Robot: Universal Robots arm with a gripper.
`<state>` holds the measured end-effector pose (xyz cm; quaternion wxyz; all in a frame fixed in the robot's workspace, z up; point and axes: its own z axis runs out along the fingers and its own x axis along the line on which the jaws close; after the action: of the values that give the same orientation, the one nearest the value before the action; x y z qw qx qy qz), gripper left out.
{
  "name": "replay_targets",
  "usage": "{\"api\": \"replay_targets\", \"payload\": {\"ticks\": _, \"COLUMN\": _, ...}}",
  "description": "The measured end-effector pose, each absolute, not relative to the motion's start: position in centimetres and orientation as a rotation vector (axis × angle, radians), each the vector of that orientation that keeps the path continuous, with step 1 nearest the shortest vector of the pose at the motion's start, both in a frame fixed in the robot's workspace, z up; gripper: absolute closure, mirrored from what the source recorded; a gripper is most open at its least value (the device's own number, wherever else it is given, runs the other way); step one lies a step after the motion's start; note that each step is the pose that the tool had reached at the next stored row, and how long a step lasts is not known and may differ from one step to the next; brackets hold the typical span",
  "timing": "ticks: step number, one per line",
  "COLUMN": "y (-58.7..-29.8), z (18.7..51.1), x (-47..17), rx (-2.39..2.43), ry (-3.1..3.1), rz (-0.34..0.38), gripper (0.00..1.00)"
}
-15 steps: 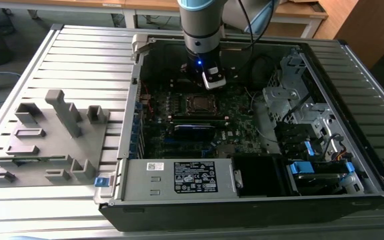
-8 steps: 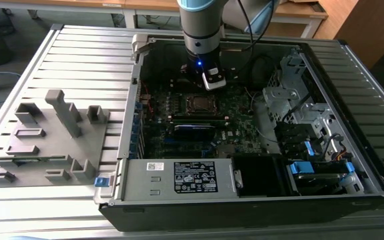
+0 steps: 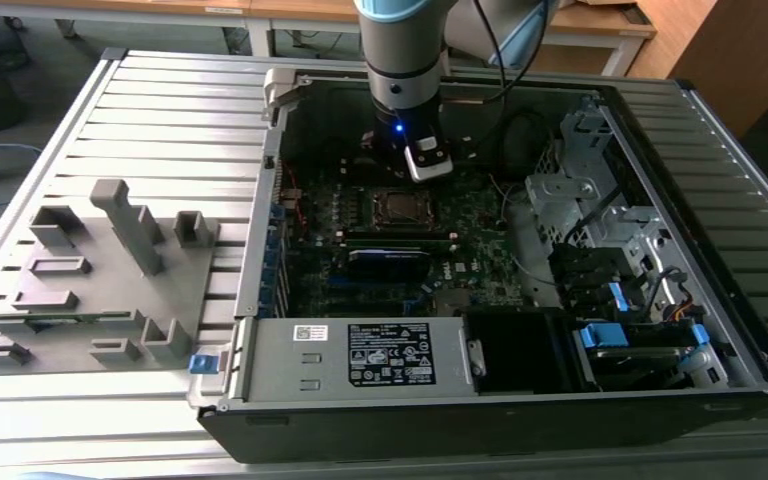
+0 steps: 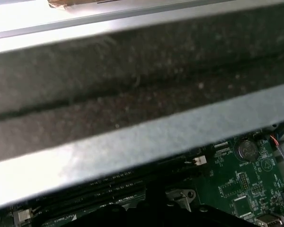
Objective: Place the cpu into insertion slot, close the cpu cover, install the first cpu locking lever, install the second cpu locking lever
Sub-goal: 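Install the first cpu locking lever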
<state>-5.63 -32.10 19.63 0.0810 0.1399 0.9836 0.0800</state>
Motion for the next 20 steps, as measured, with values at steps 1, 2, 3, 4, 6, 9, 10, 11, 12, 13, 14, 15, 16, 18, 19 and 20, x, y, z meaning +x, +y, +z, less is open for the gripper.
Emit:
{"api": "replay_targets", "payload": {"ticks": 1, "y": -32.11, "z": 19.62, "x": -5.63, "rx": 0.418, "ry": 2.94, "rz": 0.234, "gripper": 0.9}}
{"api": "replay_targets", "payload": {"ticks": 2, "y": -32.12, "z": 19.61, "x": -5.63, "rx": 0.417, "ry": 2.94, "rz": 0.228, "gripper": 0.9}}
{"api": "replay_targets", "payload": {"ticks": 3, "y": -32.13, "z": 19.6, "x": -5.63, "rx": 0.416, "ry": 2.94, "rz": 0.223, "gripper": 0.9}}
{"api": "replay_targets", "payload": {"ticks": 4, "y": -32.13, "z": 19.58, "x": -5.63, "rx": 0.416, "ry": 2.94, "rz": 0.218, "gripper": 0.9}}
{"api": "replay_targets", "payload": {"ticks": 6, "y": -32.13, "z": 19.54, "x": -5.63, "rx": 0.415, "ry": 2.94, "rz": 0.205, "gripper": 0.9}}
{"api": "replay_targets", "payload": {"ticks": 9, "y": -32.14, "z": 19.47, "x": -5.64, "rx": 0.413, "ry": 2.94, "rz": 0.184, "gripper": 0.9}}
{"api": "replay_targets", "payload": {"ticks": 10, "y": -32.13, "z": 19.44, "x": -5.63, "rx": 0.412, "ry": 2.94, "rz": 0.179, "gripper": 0.9}}
{"api": "replay_targets", "payload": {"ticks": 11, "y": -32.13, "z": 19.41, "x": -5.63, "rx": 0.412, "ry": 2.94, "rz": 0.175, "gripper": 0.9}}
{"api": "replay_targets", "payload": {"ticks": 12, "y": -32.14, "z": 19.4, "x": -5.63, "rx": 0.411, "ry": 2.94, "rz": 0.173, "gripper": 0.9}}
{"api": "replay_targets", "payload": {"ticks": 13, "y": -32.14, "z": 19.39, "x": -5.63, "rx": 0.411, "ry": 2.94, "rz": 0.173, "gripper": 0.9}}
{"api": "replay_targets", "payload": {"ticks": 14, "y": -32.14, "z": 19.39, "x": -5.63, "rx": 0.411, "ry": 2.94, "rz": 0.173, "gripper": 0.9}}
{"api": "replay_targets", "payload": {"ticks": 15, "y": -32.14, "z": 19.39, "x": -5.63, "rx": 0.411, "ry": 2.94, "rz": 0.173, "gripper": 0.9}}
{"api": "replay_targets", "payload": {"ticks": 16, "y": -32.14, "z": 19.38, "x": -5.63, "rx": 0.411, "ry": 2.94, "rz": 0.173, "gripper": 0.9}}
{"api": "replay_targets", "payload": {"ticks": 18, "y": -32.14, "z": 19.38, "x": -5.63, "rx": 0.411, "ry": 2.94, "rz": 0.173, "gripper": 0.9}}
{"api": "replay_targets", "payload": {"ticks": 19, "y": -32.13, "z": 19.38, "x": -5.63, "rx": 0.412, "ry": 2.94, "rz": 0.174, "gripper": 0.9}}
{"api": "replay_targets", "payload": {"ticks": 20, "y": -32.13, "z": 19.41, "x": -5.63, "rx": 0.412, "ry": 2.939, "rz": 0.174, "gripper": 0.9}}
